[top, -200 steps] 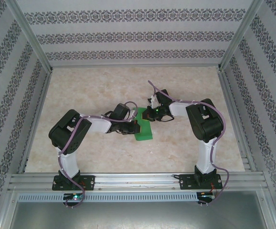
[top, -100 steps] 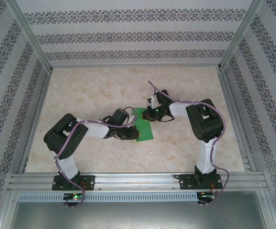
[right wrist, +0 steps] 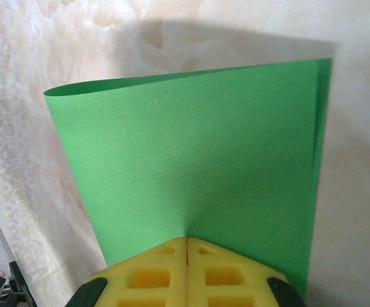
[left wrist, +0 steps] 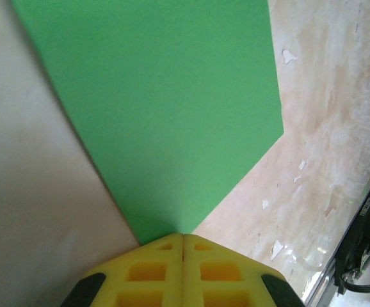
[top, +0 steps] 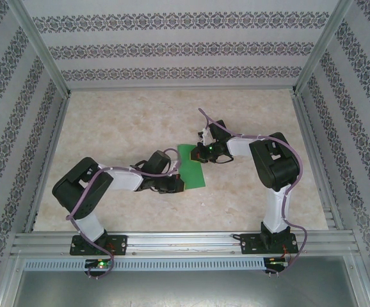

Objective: Fold a paper plane with a square sheet of paper (fold left side to right side)
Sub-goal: First fold the square sheet of paper in half at the center of the table.

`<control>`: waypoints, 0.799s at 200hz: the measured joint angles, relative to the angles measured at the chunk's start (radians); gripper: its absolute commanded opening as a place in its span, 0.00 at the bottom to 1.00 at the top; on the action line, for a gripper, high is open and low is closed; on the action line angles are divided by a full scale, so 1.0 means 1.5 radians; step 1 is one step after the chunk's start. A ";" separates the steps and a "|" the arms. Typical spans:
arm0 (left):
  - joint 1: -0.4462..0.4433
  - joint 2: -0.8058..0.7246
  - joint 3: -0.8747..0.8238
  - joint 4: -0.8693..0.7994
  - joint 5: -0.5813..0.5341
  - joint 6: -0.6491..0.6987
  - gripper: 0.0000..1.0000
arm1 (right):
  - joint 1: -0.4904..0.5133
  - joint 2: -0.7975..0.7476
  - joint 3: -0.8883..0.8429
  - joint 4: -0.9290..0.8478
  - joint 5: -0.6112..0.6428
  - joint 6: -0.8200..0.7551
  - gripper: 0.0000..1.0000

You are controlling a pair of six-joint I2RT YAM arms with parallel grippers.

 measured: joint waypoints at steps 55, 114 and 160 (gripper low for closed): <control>0.013 -0.055 -0.004 -0.027 0.026 -0.023 0.00 | 0.000 -0.008 -0.016 0.021 0.001 0.000 0.00; 0.061 0.011 0.110 -0.045 0.020 -0.004 0.00 | 0.000 -0.014 -0.024 0.031 0.006 0.000 0.00; 0.061 0.105 0.215 -0.087 -0.001 0.035 0.00 | 0.000 -0.014 -0.024 0.031 0.006 0.001 0.00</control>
